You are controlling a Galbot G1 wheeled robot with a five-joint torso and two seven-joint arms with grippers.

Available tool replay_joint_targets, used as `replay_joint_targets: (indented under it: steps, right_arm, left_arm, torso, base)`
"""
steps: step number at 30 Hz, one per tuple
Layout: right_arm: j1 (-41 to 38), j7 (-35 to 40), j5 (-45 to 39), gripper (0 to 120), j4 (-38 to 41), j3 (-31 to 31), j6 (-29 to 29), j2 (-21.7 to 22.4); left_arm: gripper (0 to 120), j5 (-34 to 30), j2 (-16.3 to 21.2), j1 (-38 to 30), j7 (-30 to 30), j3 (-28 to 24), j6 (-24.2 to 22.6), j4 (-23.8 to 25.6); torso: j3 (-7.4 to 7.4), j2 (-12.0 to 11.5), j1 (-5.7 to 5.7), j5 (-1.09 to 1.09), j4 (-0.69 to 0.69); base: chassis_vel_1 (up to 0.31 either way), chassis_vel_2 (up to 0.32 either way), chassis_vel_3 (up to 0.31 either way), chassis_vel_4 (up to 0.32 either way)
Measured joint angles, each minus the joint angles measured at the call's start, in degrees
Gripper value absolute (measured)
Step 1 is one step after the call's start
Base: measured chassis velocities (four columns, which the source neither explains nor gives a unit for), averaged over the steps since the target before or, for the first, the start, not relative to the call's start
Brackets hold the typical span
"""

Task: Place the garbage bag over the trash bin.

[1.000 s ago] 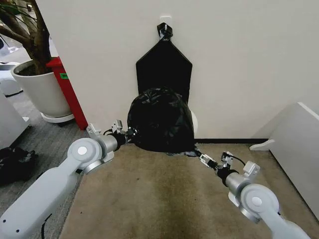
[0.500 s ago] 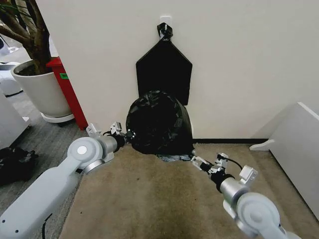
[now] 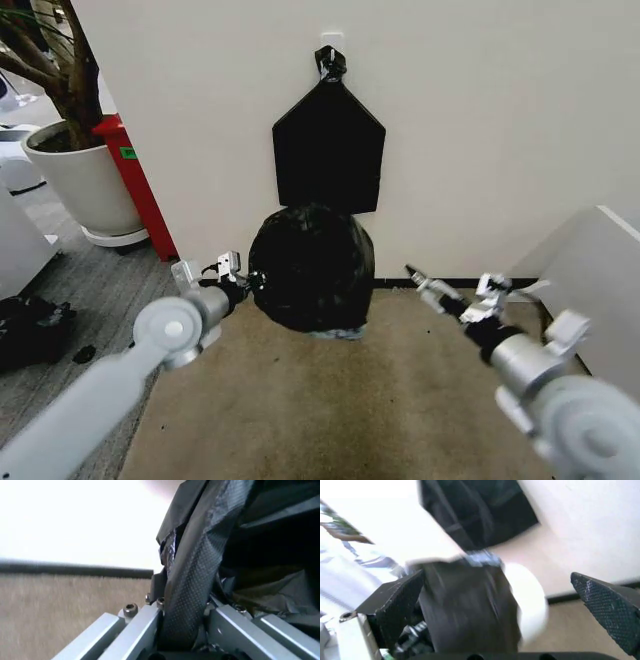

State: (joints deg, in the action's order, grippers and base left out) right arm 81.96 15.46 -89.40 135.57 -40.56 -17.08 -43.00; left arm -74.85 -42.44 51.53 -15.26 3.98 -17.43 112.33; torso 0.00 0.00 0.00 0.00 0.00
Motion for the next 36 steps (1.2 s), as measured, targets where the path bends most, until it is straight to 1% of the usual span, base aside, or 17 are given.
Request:
replay_joint_targets:
  steps: [2, 3, 4, 6, 8, 10, 11, 14, 16, 24, 36]
  right_arm:
    - [-4.36, -5.23, -4.94, 100, -4.10, -1.12, -3.49, 2.88]
    - [-4.36, -5.23, -4.94, 100, -4.10, -1.12, -3.49, 2.88]
    - [-6.42, -8.25, -5.37, 100, -6.20, -0.66, -5.02, 4.05]
    - [-9.07, -15.39, -3.46, 100, -10.22, 1.28, -6.79, 6.33]
    - [-11.28, -19.43, -0.61, 100, -12.83, 3.74, -8.29, 8.28]
    - [-13.71, -19.92, 0.70, 100, -14.19, 6.53, -8.81, 9.28]
    - [-13.71, -19.92, 0.70, 100, -14.19, 6.53, -8.81, 9.28]
    - [-15.77, -19.74, 1.84, 100, -15.52, 9.46, -9.50, 9.56]
    - [-16.42, -19.54, 2.25, 100, -16.77, 10.74, -10.00, 9.35]
    - [-15.76, -19.66, 4.60, 100, -19.06, 12.71, -10.37, 7.97]
    - [-15.97, -17.87, 5.99, 100, -19.07, 15.03, -10.34, 5.52]
  left_arm:
    - [0, 5.69, 1.06, 0.78, 6.94, -0.31, 2.37, -0.69]
    - [0, 5.69, 1.06, 0.78, 6.94, -0.31, 2.37, -0.69]
    - [0, 8.04, 1.47, 0.97, 9.39, -0.45, 3.49, -1.09]
    - [0, 12.06, 2.22, 1.19, 12.78, -0.63, 5.37, -1.68]
    - [0, 14.79, 2.95, 1.34, 15.21, -0.64, 6.83, -1.86]
    - [0, 17.99, 3.65, 1.59, 17.81, -0.65, 8.76, -2.25]
    - [0, 17.99, 3.65, 1.59, 17.81, -0.65, 8.76, -2.25]
    - [0, 21.02, 4.10, 1.91, 20.44, -0.57, 11.09, -2.56]
    - [0, 21.93, 4.20, 2.16, 21.57, -0.49, 11.99, -2.52]
    - [0, 22.86, 4.55, 2.42, 23.15, -0.47, 13.17, -1.48]
    - [0, 23.04, 5.04, 3.10, 24.03, -0.51, 13.71, -0.06]
  torso:
    - [0.00, 0.00, 0.00, 0.01, 0.00]
    - [0.00, 0.00, 0.00, 0.01, 0.00]
    - [0.00, 0.00, 0.00, 0.01, 0.01]
    - [0.01, 0.00, 0.00, 0.01, 0.02]
    - [0.00, 0.00, 0.00, 0.01, 0.00]
    - [0.00, 0.00, 0.00, 0.01, 0.00]
    - [0.00, 0.00, 0.00, 0.01, 0.00]
    - [0.00, 0.00, 0.00, 0.00, 0.02]
    - [0.00, 0.00, 0.00, 0.00, 0.01]
    - [0.00, 0.00, 0.00, 0.00, 0.00]
    - [-0.01, 0.00, 0.00, 0.00, 0.00]
  base:
    - [0.000, 0.000, 0.000, 0.000]
    - [0.000, 0.000, 0.000, 0.000]
    - [0.000, 0.000, 0.000, 0.000]
    - [0.000, 0.000, 0.000, 0.000]
    - [0.000, 0.000, 0.000, 0.000]
    - [0.000, 0.000, 0.000, 0.000]
    - [0.000, 0.000, 0.000, 0.000]
    - [0.000, 0.000, 0.000, 0.000]
    - [0.000, 0.000, 0.000, 0.000]
    - [0.000, 0.000, 0.000, 0.000]
    - [0.000, 0.000, 0.000, 0.000]
